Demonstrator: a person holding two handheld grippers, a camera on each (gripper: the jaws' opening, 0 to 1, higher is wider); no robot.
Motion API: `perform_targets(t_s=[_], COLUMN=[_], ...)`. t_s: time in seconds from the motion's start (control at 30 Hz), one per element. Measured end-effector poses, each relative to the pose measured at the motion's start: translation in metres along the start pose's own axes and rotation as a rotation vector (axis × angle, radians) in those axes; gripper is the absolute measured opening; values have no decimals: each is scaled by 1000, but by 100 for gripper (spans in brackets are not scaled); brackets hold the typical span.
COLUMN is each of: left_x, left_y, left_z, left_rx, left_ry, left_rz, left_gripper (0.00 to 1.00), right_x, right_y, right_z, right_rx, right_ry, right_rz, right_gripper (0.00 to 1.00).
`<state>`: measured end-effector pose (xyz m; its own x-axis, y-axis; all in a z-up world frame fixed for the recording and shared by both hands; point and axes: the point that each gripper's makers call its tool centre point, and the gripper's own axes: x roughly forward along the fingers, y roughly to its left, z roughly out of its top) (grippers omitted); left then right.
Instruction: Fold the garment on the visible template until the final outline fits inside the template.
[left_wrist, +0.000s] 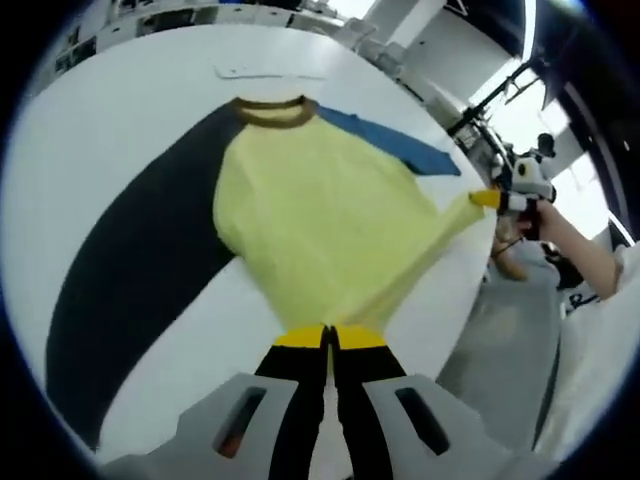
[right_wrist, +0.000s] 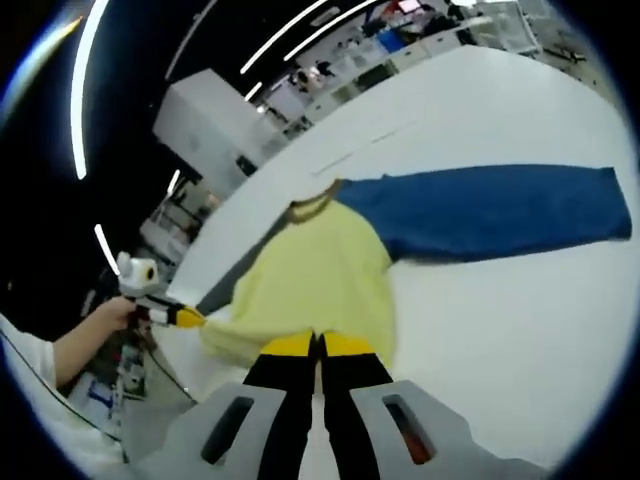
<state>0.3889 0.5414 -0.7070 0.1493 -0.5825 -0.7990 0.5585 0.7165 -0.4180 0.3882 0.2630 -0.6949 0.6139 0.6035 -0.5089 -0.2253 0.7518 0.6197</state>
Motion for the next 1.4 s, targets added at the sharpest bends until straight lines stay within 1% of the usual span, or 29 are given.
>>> perform_targets(t_s=[0.1, 0.33, 0.67, 0.73, 0.83, 0.9, 1.0, 1.13, 1.33, 1.37, 1.4], left_x=[4, 9, 17, 20, 24, 25, 27, 29, 34, 36, 37], left_y=[5, 15, 22, 25, 27, 28, 29, 33, 35, 36, 36], left_z=[3, 7, 18, 20, 21, 20, 21, 21, 20, 20, 19], left_rx=[-1, -11, -7, -5, -5, 12, 16, -1, 16, 17, 21], left_ry=[14, 26, 34, 35, 35, 38, 36, 31, 37, 40, 41], left_rz=[-4, -10, -7, -4, 1, 2, 2, 1, 4, 9, 12], left_gripper=[0, 0, 0, 0, 0, 0, 0, 0, 0, 0, 0], right_x=[7, 18, 31, 33, 39, 42, 45, 49, 54, 55, 56], right_y=[-5, -11, -26, -30, -36, -39, -42, -45, -50, -52, -52], right_z=[4, 9, 9, 9, 7, 6, 7, 8, 3, 3, 2], right_rx=[4, 0, -4, -16, -18, -39, -47, -62, -138, -193, -226], right_ry=[10, 27, 56, 62, 75, 87, 90, 98, 124, 127, 134], right_rz=[-7, -13, -39, -54, -67, -78, -81, -92, -110, -113, -114], right_gripper=[2, 2, 2, 2, 2, 2, 2, 2, 2, 2, 2])
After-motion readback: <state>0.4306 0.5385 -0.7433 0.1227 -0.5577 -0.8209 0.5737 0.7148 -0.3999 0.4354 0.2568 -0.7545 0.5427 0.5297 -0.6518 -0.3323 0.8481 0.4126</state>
